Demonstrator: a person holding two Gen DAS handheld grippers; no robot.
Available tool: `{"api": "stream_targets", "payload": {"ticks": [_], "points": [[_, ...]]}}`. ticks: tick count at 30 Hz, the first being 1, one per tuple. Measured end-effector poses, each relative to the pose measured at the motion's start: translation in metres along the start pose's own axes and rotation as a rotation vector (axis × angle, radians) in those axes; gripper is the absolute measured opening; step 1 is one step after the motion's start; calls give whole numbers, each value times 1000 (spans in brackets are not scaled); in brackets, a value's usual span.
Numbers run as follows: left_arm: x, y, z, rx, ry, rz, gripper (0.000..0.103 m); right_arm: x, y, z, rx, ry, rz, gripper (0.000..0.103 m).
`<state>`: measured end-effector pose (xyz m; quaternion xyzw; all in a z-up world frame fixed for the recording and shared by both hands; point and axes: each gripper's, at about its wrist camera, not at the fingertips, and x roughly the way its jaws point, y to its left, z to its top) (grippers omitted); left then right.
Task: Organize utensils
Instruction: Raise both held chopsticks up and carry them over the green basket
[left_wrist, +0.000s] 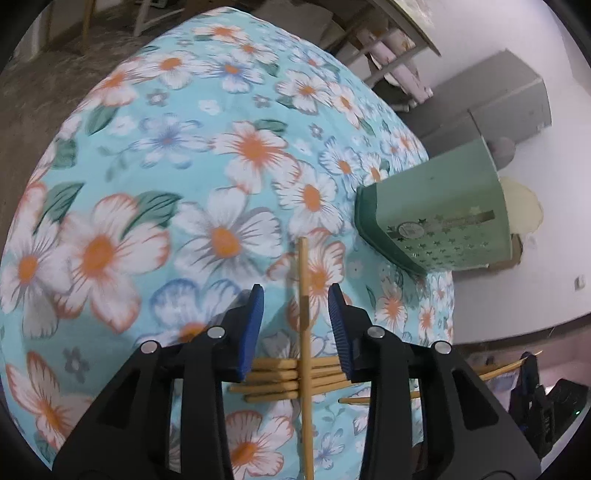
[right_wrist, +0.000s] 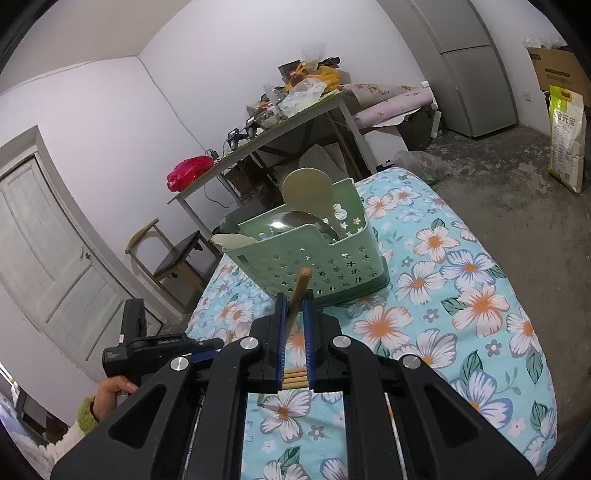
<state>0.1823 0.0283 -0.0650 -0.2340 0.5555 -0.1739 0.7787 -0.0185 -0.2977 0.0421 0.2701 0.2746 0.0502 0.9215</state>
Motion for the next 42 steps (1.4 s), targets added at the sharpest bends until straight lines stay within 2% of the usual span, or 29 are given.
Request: {"api": "stream_targets", "payload": {"ticks": [5, 9, 12, 13, 17, 19, 21, 27, 30, 34, 42], "points": [[17, -15, 10, 96, 28, 99, 33, 0, 1, 0, -5, -2, 0, 9], [29, -20, 17, 130, 53, 145, 30, 0, 3, -1, -11, -4, -3, 9], [33, -23, 20, 162, 50, 181, 20, 0, 2, -1, -11, -5, -3, 9], [34, -23, 20, 166, 48, 192, 14, 0, 3, -1, -11, -4, -4, 9], [28, -19, 20, 154, 36, 172, 6, 0, 2, -1, -9, -3, -3, 9], [22, -18, 19, 149, 18, 155, 5, 0, 2, -1, -12, -4, -3, 9], [11, -17, 17, 150, -6, 134, 5, 0, 2, -1, -11, -6, -2, 9], [-36, -39, 12, 200, -148, 71, 5, -3, 7, 0, -25, -11, 9, 9], [-67, -58, 8, 258, -245, 47, 5, -5, 10, 1, -32, -17, 20, 8], [-96, -78, 4, 308, -329, 9, 5, -10, 13, 4, -44, -32, 28, 8], [-130, -101, -1, 379, -445, -20, 5, -24, 17, 10, -51, -60, 43, 6]]}}
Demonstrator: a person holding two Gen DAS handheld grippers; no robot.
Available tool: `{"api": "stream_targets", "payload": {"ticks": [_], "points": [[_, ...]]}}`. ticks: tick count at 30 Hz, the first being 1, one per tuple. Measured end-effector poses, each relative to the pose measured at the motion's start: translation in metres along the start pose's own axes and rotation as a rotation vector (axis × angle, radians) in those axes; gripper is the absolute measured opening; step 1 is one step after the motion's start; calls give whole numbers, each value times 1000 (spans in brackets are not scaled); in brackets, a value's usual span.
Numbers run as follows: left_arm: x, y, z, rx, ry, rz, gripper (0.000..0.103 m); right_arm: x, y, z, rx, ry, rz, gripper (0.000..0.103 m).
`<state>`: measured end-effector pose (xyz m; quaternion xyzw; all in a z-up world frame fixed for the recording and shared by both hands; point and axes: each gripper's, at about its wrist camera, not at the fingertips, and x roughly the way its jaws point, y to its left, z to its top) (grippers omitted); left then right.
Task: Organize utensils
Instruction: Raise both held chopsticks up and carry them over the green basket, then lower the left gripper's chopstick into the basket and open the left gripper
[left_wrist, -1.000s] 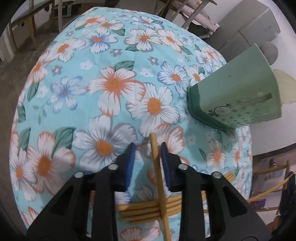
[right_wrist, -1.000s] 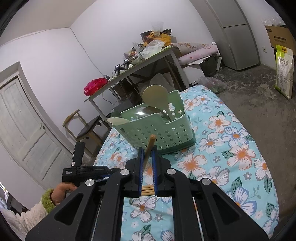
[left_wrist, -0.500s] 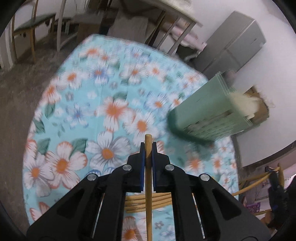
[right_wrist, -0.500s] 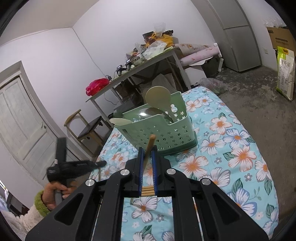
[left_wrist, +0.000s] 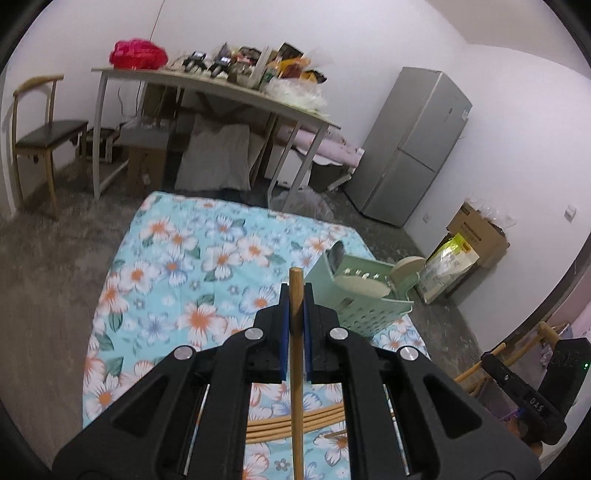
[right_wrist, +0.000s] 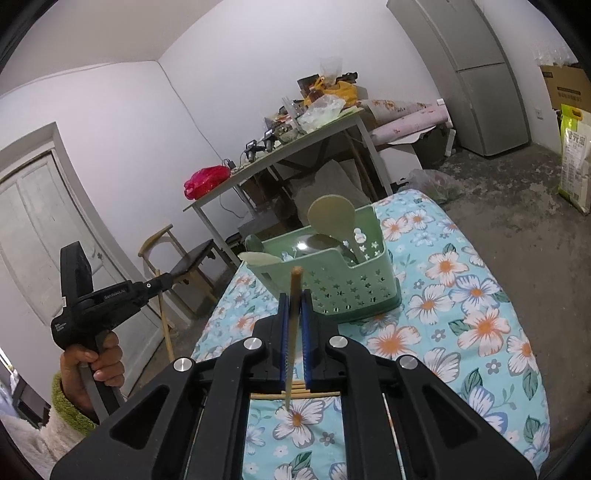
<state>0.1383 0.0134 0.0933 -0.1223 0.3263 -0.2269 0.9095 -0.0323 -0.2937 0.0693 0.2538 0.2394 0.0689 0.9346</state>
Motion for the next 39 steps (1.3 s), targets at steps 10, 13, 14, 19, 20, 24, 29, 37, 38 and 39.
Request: {"api": "stream_targets", "payload": {"ticks": [10, 13, 14, 19, 20, 24, 29, 37, 38, 39], "points": [[-14, -13, 18, -8, -138, -39, 5, -18, -1, 11, -1, -45, 17, 6], [-21, -24, 30, 0, -209, -69, 5, -23, -3, 14, 7, -56, 22, 6], [-23, -29, 35, 7, -233, -80, 5, -24, -4, 15, 13, -59, 26, 6], [-24, -57, 63, 39, -345, -130, 5, -27, -5, 21, 25, -68, 44, 6], [-24, -64, 69, 44, -371, -142, 5, -27, -5, 22, 23, -68, 44, 6], [-19, -88, 93, 57, -458, -175, 5, -25, -4, 23, 25, -67, 43, 6], [19, -116, 115, 77, -507, -118, 5, -23, -8, 24, 39, -63, 39, 6], [86, -131, 117, 88, -468, -16, 5, -25, -16, 27, 55, -65, 23, 6], [93, -132, 115, 90, -463, 1, 5, -26, -17, 27, 57, -66, 21, 6], [98, -132, 113, 93, -464, 15, 5, -26, -18, 27, 59, -67, 20, 6]]}}
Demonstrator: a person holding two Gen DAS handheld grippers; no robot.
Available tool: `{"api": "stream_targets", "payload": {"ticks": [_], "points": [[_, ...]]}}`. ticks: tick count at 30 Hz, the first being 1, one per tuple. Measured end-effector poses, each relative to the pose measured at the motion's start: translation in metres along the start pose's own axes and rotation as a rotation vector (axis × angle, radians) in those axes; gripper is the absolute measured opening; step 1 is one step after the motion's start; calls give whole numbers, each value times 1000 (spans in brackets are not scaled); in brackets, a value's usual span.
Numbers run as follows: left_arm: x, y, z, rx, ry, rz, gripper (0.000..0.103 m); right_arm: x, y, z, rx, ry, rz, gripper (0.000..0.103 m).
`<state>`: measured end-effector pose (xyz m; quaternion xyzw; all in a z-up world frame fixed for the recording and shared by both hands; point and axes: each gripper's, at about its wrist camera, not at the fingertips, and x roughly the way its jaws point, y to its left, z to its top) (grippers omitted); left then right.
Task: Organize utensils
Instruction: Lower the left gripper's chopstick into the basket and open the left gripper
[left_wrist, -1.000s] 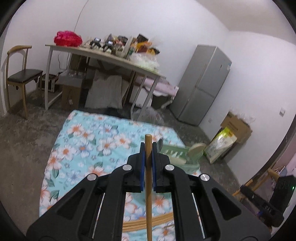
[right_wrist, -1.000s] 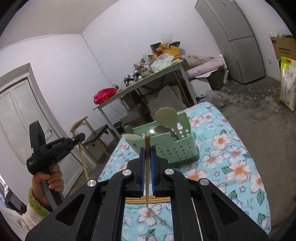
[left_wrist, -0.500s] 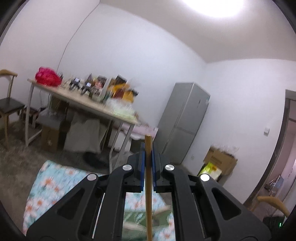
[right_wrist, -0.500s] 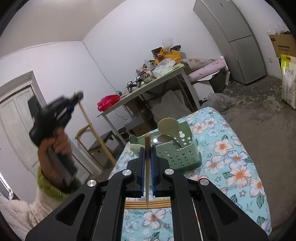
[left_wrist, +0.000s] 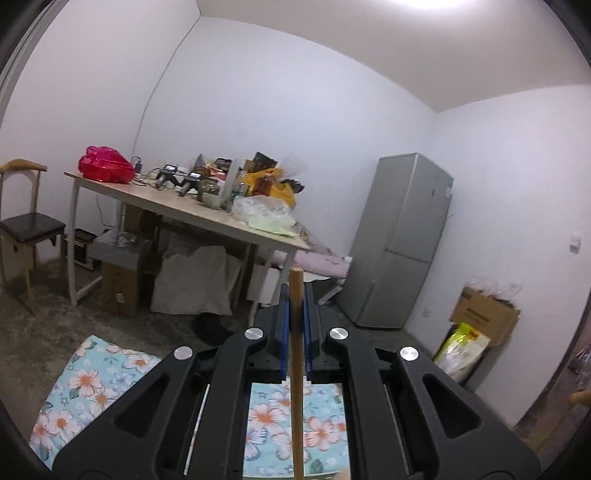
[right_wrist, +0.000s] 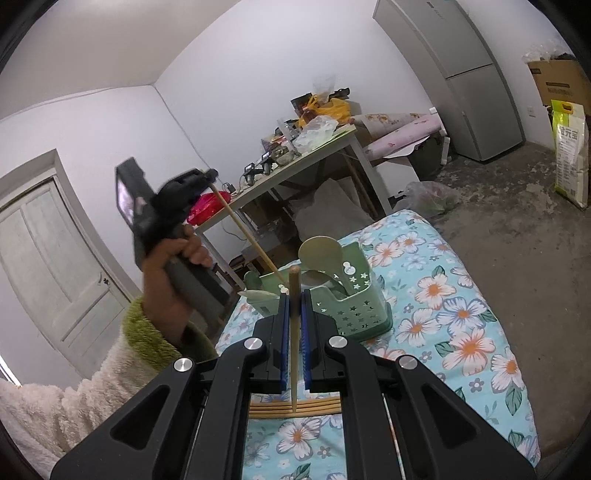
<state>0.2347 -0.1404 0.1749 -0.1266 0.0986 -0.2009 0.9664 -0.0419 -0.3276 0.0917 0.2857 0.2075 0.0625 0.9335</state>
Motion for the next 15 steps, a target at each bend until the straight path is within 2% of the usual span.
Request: {"api": "stream_targets", "payload": {"ticks": [3, 11, 12, 14, 15], "points": [[11, -3, -9, 11, 7, 28, 5, 0, -2, 0, 8, 3, -5, 6], [6, 5, -23, 19, 35, 54, 7, 1, -6, 0, 26, 8, -7, 6], [3, 6, -23, 17, 36, 53, 8, 0, -6, 1, 27, 9, -7, 6], [-1, 10, -23, 7, 43, 47, 21, 0, -6, 1, 31, 12, -7, 6], [-2, 12, -23, 4, 47, 44, 24, 1, -7, 1, 33, 13, -6, 6]]}}
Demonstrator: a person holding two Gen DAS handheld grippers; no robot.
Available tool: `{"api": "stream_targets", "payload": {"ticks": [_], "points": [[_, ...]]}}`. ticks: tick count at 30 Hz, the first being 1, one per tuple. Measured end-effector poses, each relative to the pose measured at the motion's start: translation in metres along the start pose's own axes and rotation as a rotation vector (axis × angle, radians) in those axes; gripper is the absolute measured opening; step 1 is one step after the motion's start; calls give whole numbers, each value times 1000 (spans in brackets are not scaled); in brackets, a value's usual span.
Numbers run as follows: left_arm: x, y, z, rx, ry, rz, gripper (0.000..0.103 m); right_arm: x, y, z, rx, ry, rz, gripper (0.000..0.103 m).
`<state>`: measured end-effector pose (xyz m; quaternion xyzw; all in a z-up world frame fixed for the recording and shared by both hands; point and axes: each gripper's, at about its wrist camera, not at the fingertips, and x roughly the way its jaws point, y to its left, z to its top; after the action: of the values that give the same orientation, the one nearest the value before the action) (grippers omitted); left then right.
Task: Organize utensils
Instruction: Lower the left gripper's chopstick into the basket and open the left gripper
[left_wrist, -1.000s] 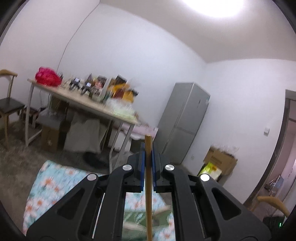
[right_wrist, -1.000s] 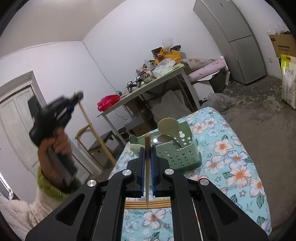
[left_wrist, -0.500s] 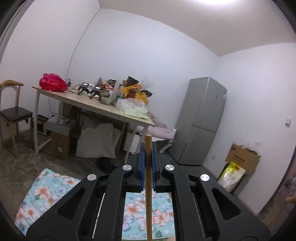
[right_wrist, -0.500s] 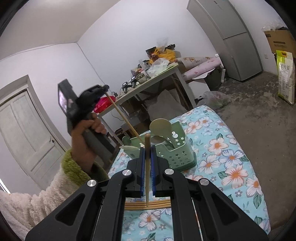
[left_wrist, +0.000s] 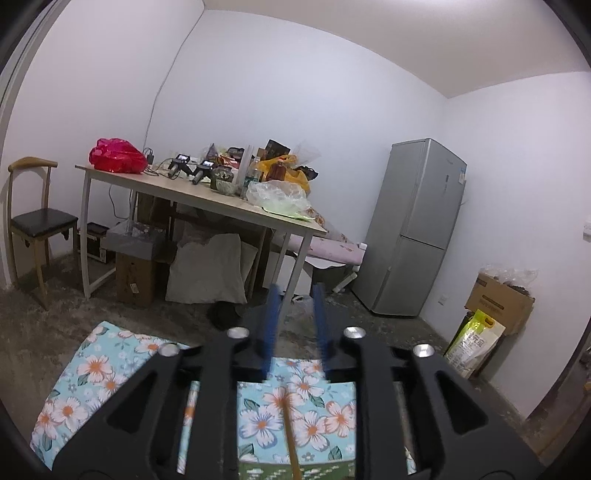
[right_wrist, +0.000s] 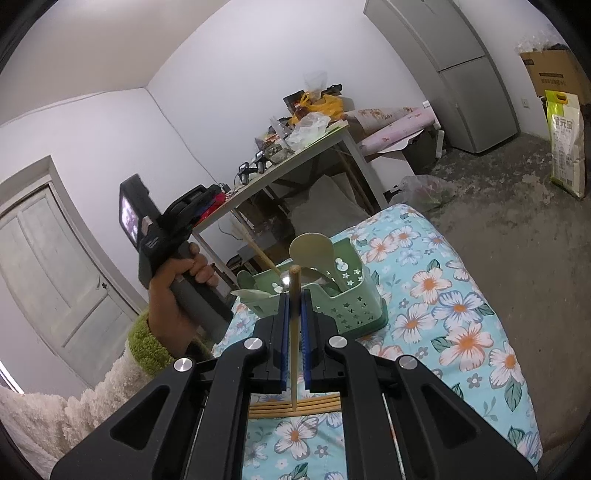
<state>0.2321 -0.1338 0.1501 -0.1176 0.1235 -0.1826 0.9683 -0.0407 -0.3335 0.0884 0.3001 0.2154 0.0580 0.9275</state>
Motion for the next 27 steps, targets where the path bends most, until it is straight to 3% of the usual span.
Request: {"api": "stream_targets", "payload": {"ticks": [8, 14, 20, 27], "points": [[-27, 10, 5, -3, -2, 5, 51, -1, 2, -1, -4, -3, 5, 6], [-56, 18, 3, 35, 19, -25, 66, -1, 4, -2, -9, -7, 4, 6], [-91, 33, -11, 86, 57, -40, 74, -2, 8, -2, -17, -11, 7, 6], [-120, 60, -38, 97, 125, -3, 81, -3, 15, 2, -42, -25, 14, 6]]}}
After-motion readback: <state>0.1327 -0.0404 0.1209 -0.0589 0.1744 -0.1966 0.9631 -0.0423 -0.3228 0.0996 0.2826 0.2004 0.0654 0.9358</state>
